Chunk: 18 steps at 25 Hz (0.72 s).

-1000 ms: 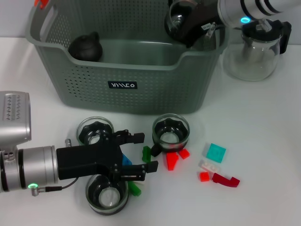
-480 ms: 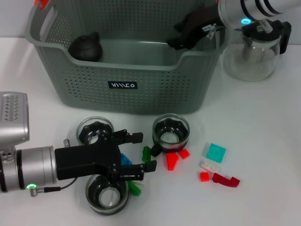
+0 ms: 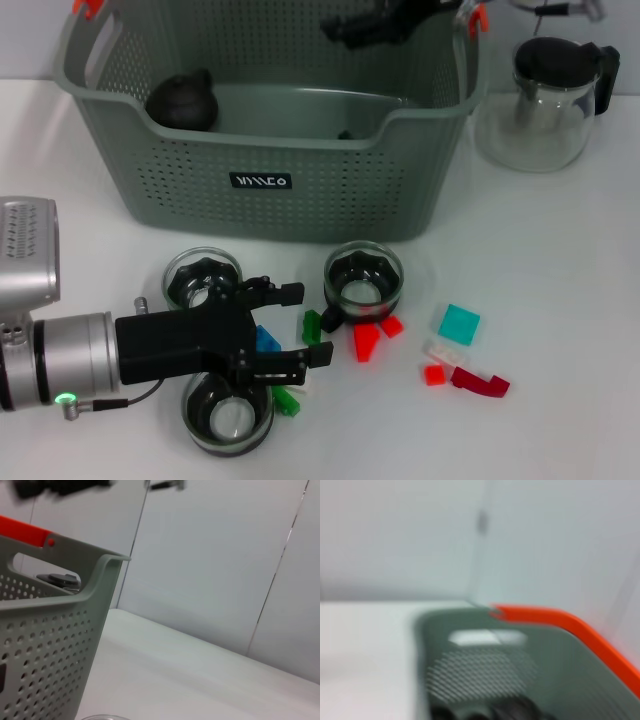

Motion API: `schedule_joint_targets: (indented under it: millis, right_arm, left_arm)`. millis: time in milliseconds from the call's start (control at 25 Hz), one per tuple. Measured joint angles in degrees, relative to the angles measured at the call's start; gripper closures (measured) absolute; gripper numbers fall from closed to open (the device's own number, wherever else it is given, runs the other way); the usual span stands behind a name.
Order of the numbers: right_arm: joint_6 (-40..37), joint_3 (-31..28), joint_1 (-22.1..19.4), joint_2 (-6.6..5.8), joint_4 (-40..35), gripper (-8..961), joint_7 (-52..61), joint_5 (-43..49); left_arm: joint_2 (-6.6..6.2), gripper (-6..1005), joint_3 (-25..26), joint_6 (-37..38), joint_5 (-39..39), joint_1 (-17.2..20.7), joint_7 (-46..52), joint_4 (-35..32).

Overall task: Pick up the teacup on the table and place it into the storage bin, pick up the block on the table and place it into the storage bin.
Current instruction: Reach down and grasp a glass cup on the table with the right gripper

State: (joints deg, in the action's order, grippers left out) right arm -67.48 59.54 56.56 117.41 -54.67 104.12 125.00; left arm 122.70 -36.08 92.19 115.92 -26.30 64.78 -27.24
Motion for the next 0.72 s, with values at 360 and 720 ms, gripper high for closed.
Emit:
schedule_joint_targets:
  millis: [360,720]
  right_arm:
    - [-26.49,0.62,-10.35,0.18,-11.37,234,-5.39,-9.26]
    - [-29.08,4.74,-12.07,2.50,-11.10,242,-5.92,5.59]
  left_arm:
    - [0.00,124,0.57,-0.11,0.00,-0.03,0.00,0.00]
    - [0.24,123,0.58,-0.44,0.01,-0.06,-0.20,0.07]
